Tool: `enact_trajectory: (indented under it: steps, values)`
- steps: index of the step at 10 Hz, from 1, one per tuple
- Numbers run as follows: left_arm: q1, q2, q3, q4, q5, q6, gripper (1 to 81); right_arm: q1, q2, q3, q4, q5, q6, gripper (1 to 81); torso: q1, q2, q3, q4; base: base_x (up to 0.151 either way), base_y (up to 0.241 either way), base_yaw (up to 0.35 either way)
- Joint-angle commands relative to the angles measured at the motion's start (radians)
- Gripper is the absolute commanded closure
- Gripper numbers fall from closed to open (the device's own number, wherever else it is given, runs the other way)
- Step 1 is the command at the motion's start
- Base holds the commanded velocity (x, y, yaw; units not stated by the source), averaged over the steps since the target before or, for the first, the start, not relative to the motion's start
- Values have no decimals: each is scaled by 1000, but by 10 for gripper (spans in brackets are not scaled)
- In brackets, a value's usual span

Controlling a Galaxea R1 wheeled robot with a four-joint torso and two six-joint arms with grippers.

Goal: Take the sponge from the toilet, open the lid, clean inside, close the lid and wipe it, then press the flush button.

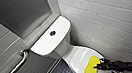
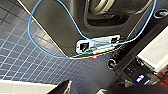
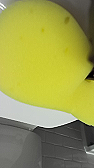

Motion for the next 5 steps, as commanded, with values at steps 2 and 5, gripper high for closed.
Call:
enact_trajectory:
  steps: [2,5]
  values:
    - [42,-13,3,6,106,0,10,-28,-160,92,-8,54,6,811,0,0,0,0,0,0,0]
    - [41,-14,3,16,106,0,10,-118,-269,130,-8,134,6,811,0,0,0,0,0,0,0]
